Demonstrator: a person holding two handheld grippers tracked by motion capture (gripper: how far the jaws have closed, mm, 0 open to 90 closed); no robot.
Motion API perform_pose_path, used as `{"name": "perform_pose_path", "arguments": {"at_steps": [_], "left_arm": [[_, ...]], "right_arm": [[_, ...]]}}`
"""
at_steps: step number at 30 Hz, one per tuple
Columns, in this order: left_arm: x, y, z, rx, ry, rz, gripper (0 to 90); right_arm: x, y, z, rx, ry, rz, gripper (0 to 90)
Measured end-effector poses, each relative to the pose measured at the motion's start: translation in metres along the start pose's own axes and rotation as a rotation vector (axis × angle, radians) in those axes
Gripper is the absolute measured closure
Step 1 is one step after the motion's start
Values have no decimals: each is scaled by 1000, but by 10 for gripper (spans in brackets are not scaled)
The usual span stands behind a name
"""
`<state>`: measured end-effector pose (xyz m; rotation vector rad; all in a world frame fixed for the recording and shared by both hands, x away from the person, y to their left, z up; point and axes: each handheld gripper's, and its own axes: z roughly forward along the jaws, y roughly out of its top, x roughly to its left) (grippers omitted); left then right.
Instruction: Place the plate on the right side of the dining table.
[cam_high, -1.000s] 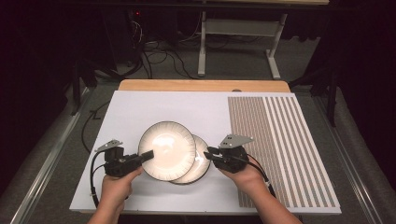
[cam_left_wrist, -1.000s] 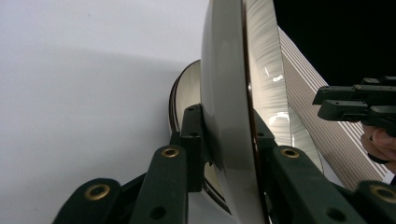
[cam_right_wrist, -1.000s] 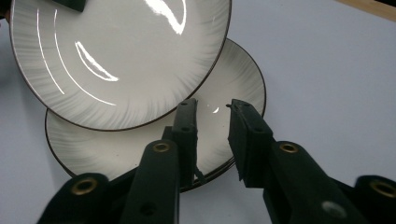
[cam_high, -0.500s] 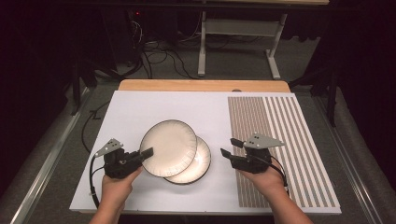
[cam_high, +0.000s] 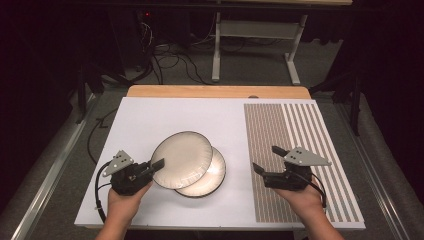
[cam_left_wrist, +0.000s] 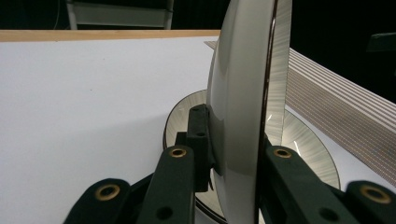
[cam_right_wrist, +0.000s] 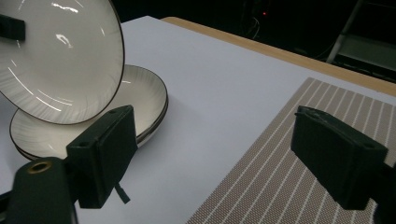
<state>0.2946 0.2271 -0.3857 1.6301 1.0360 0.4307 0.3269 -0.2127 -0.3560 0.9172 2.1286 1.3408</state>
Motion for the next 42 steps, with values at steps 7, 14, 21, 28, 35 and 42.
{"name": "perform_pose_path", "arguments": {"at_steps": [7, 14, 21, 28, 35, 42], "left_arm": [[-5, 0, -3, -7, 7, 76, 793], [-7, 1, -6, 0, 8, 122, 792], [-7, 1, -8, 1, 12, 142, 792], [-9, 1, -8, 4, 12, 162, 792], [-8, 2, -8, 11, 8, 167, 792], [-6, 2, -8, 11, 2, 163, 792]], "right_arm": [[-6, -7, -14, -24, -24, 6, 19], [-8, -14, -21, -25, -38, 4, 6], [-8, -16, -22, -37, -46, 0, 6], [-2, -12, -16, -38, -33, 15, 6], [12, -2, 4, -10, -5, -6, 6], [23, 9, 23, -5, 32, -30, 23]]}}
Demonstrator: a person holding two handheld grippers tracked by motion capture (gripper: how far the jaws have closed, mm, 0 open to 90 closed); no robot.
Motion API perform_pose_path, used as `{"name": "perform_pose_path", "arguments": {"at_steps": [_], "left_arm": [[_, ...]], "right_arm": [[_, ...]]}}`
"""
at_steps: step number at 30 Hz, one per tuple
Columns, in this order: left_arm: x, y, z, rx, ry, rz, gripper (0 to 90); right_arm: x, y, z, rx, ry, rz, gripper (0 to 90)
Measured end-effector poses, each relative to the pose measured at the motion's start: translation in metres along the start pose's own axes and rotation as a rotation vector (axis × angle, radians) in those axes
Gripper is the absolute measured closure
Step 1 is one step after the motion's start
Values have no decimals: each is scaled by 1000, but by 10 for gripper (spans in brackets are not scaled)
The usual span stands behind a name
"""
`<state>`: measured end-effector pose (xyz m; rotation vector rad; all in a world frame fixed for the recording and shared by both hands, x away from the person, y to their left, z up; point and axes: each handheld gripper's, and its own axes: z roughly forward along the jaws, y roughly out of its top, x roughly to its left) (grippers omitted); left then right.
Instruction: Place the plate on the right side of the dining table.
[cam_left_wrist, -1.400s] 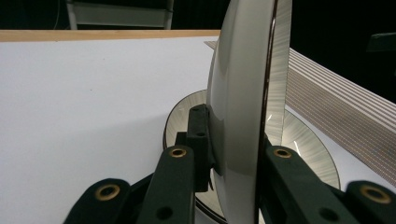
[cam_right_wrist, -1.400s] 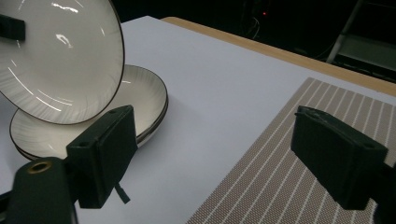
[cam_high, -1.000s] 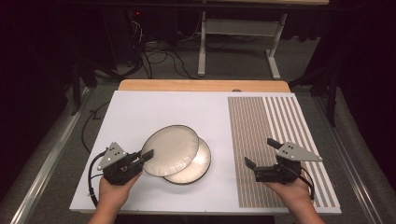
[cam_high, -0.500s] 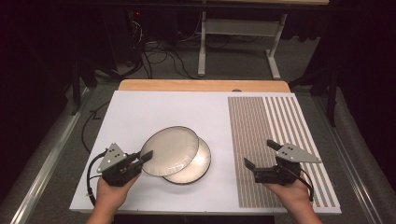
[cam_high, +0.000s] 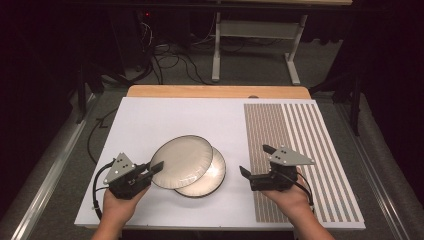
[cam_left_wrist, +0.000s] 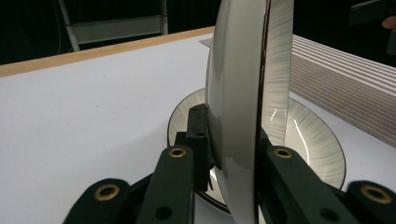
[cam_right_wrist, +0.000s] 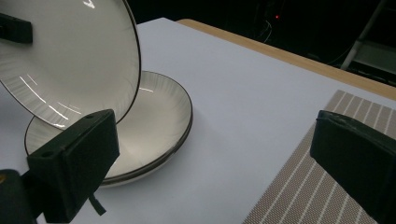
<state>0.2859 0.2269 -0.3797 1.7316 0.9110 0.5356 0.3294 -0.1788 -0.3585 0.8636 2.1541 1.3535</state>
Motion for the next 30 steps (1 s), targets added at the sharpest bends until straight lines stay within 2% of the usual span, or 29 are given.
{"name": "perform_pose_path", "arguments": {"at_steps": [6, 8, 15, 22, 26, 30], "left_arm": [[1, 0, 0, 3, 1, -7, 791], [2, -1, 0, 2, -3, -11, 791], [2, -1, 0, 0, -7, -8, 791], [4, -1, 0, 2, -12, -10, 789], [5, -2, 0, 5, -10, -14, 788], [6, -2, -1, 3, -11, -20, 787]], "right_arm": [[11, 11, 24, 13, 34, -6, 63], [16, 15, 34, 18, 54, 6, 79], [25, 20, 59, 40, 81, -2, 152], [31, 19, 78, 73, 119, 25, 200], [40, 21, 87, 69, 130, 12, 244], [47, 24, 92, 59, 144, 30, 321]]}}
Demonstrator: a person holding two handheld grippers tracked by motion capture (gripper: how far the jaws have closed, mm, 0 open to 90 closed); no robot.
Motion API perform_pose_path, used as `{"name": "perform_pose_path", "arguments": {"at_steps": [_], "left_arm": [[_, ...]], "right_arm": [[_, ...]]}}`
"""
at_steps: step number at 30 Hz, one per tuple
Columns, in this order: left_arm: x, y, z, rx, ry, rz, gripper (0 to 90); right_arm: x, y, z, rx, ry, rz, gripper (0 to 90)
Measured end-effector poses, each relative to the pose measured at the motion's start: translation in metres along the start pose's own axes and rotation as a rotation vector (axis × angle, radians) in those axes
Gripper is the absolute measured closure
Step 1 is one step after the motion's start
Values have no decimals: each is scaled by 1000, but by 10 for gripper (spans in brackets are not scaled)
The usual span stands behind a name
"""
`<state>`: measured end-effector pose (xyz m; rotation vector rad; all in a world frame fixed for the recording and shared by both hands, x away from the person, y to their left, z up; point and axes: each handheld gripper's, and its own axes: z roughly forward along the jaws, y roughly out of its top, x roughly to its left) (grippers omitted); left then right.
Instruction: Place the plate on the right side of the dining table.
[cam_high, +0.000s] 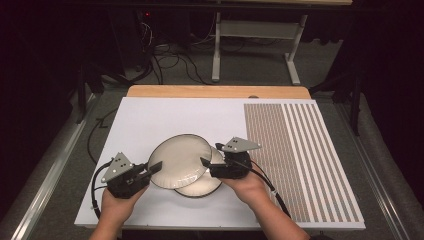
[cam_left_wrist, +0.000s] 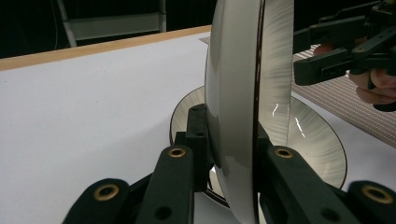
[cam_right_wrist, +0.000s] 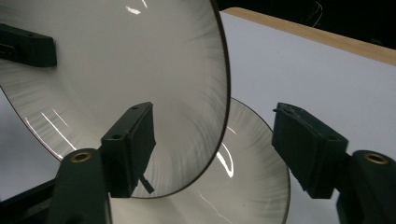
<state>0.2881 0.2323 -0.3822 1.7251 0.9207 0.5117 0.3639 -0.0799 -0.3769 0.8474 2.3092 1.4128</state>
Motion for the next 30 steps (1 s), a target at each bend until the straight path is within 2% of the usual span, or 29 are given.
{"name": "perform_pose_path", "arguments": {"at_steps": [8, 12, 16, 23, 30], "left_arm": [[0, -1, 1, -7, -5, 6, 788], [0, -1, 1, -8, -6, 5, 788], [1, -3, 1, -15, -10, -7, 789], [3, -4, 1, -20, -18, -21, 790], [5, -5, 2, -29, -32, -71, 797]], "right_arm": [[6, 0, 8, -8, 0, -12, 532], [3, -1, 12, -2, 33, 29, 639], [2, -1, 14, -6, 49, 54, 683], [-1, -1, 14, -11, 37, 64, 779], [-5, -1, 13, -6, 68, 85, 809]]}}
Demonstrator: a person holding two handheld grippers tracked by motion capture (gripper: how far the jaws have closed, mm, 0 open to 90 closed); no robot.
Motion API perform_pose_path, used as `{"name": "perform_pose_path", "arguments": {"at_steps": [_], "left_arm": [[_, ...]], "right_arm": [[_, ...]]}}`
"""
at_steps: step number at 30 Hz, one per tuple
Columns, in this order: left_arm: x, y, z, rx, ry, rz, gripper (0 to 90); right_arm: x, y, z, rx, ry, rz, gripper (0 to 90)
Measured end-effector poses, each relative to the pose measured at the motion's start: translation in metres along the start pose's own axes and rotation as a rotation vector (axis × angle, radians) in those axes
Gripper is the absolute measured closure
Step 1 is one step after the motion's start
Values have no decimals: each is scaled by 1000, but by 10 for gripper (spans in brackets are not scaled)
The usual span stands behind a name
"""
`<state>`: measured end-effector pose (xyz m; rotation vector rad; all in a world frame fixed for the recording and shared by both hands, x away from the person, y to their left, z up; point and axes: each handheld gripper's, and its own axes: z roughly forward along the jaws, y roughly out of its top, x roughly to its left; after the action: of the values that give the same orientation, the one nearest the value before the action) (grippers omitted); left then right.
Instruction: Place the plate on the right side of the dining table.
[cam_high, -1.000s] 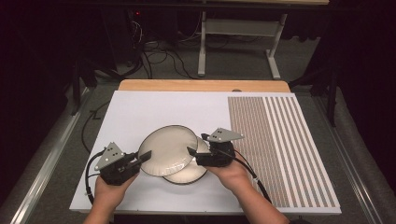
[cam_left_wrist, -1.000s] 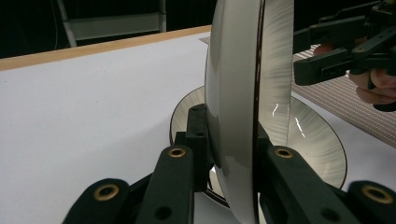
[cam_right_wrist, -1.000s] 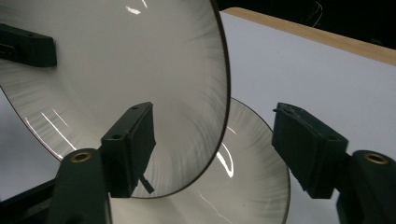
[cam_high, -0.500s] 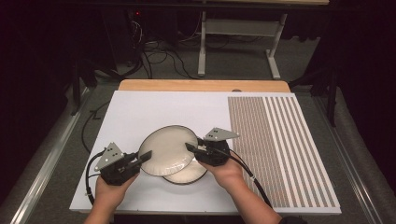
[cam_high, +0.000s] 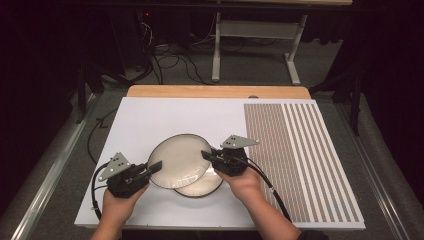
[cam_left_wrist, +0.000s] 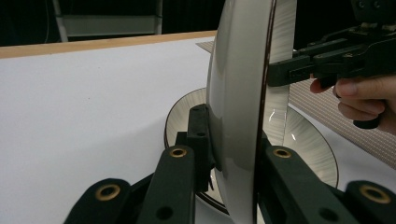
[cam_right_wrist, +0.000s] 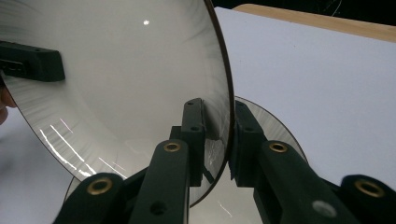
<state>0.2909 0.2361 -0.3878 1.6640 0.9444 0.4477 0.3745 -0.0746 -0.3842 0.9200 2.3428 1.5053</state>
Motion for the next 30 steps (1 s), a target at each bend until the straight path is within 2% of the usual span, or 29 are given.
{"name": "perform_pose_path", "arguments": {"at_steps": [8, 13, 15, 18, 23, 30], "left_arm": [[-2, 0, 1, -1, 0, -5, 802], [-8, 3, 3, -31, -4, -11, 800], [-10, 5, 3, -41, -4, -9, 799], [-14, 6, 6, -53, 17, 17, 789], [-20, 11, 14, -60, -2, 15, 787], [-33, 20, 25, -68, -41, 19, 786]], "right_arm": [[1, 2, -8, -2, -5, -5, 827], [1, 5, -16, -13, -13, -1, 832], [1, 6, -21, -21, -17, -5, 833], [2, 7, -27, -32, -27, -13, 836], [-1, 8, -37, -40, -42, -16, 841], [-10, 9, -63, -52, -47, -35, 852]]}}
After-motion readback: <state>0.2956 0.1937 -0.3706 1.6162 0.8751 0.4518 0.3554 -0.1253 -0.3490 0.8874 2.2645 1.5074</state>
